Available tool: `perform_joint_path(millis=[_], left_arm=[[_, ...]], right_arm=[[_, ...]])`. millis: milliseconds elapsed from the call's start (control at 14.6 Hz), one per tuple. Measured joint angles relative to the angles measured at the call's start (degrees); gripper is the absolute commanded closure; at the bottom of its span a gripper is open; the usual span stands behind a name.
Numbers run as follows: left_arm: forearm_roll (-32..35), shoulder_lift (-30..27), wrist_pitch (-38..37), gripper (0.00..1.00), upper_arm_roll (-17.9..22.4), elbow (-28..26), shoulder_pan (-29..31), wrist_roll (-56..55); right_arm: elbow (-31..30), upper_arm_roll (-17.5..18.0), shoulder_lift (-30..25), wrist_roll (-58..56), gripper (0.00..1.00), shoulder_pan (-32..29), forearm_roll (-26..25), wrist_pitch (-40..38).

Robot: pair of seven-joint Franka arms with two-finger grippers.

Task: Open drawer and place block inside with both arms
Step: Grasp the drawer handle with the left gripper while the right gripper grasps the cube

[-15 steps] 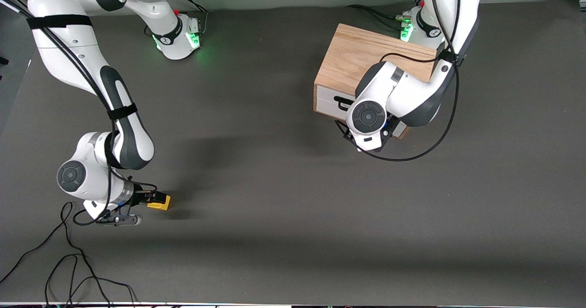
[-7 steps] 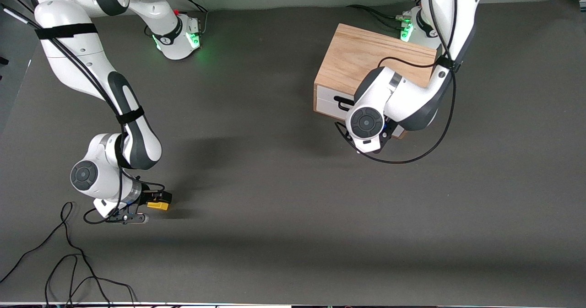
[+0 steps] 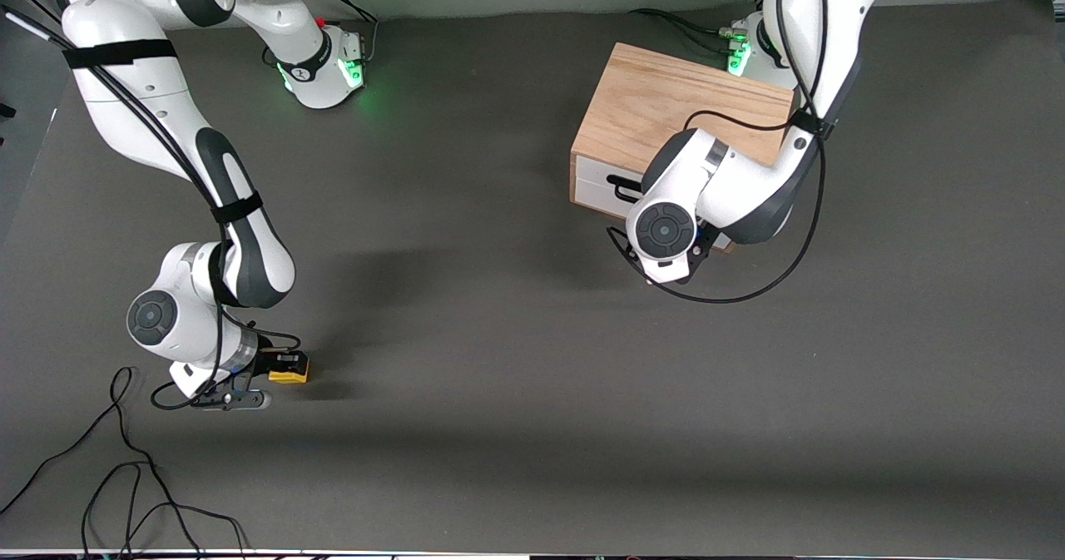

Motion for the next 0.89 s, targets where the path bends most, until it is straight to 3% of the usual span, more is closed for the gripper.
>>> perform_joint_path(millis=[206,275,412,549,618,893], left_arm=[[0.0,1.4,-0.2,0.01,0.0,1.3,0.0,0.0],[0.0,1.4,-0.3,0.06,0.0,1.4,0.0,0.0],[0.9,1.4,-0.3,0.38,-0.2,1.7,0.0,0.1],[2.5,1.4,-0.3,0.83,-0.5,2.2,-0.3,1.3],[2.8,1.3,-0.3,1.0,-0.5,2.7,-0.4,2.1],[2.9,1.2,-0.5,1.0,0.0,6.0,-0.3,3.0]], right_arm=[[2.4,0.0,-2.6,0.0,0.88,0.0,0.0,-6.5],[3.2,0.0,-3.9,0.0,0.88,0.0,0.0,-9.3],[4.3,0.0,-7.0,0.0,0.88,0.0,0.0,-14.8],[4.7,0.0,-11.0,0.0,0.88,0.0,0.0,-19.7],[4.8,0.0,-13.0,0.0,0.88,0.0,0.0,-22.0],[5.0,0.4,-21.6,0.0,0.88,0.0,0.0,-30.4]])
